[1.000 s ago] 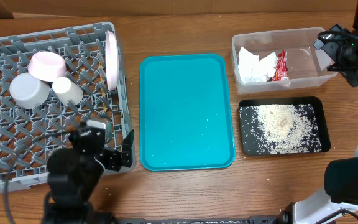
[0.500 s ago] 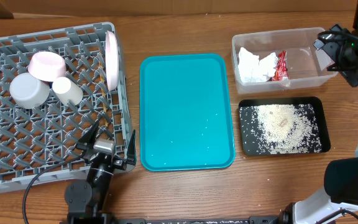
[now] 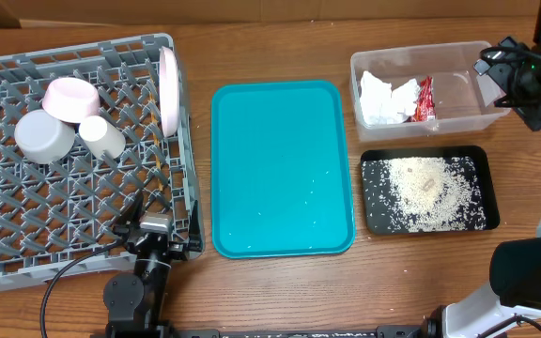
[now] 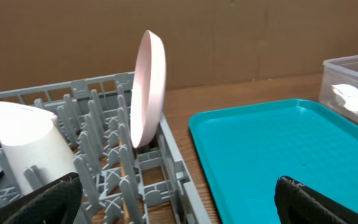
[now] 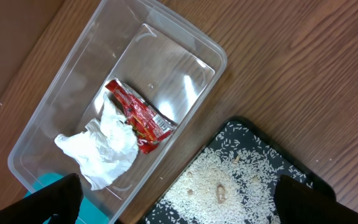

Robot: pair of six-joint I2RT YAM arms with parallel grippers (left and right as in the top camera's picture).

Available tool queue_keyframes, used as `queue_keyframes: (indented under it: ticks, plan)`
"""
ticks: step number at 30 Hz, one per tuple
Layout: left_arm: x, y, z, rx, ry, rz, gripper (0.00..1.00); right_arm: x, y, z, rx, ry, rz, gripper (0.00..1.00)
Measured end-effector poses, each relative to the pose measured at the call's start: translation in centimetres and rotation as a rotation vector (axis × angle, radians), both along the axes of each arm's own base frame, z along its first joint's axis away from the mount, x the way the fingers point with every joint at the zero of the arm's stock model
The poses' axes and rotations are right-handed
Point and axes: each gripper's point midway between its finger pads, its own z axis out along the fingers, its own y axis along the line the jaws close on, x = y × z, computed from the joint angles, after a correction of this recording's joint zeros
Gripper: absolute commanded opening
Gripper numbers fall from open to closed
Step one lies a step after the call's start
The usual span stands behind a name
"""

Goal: Sort waste into correct bins and load items into the dishwasher

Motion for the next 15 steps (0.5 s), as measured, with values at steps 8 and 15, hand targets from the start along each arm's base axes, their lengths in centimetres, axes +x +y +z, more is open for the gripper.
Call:
queue_keyframes:
  ticks: [8, 15]
  plan:
    - [0.02, 0.20, -0.04, 0.001, 0.002, 0.012, 1.00, 0.00, -0.01, 0.00, 0.000, 0.000, -0.001, 1.00]
    - [0.02, 0.20, -0.04, 0.001, 0.002, 0.012, 1.00, 0.01, 0.00, 0.00, 0.000, 0.000, 0.000, 1.00]
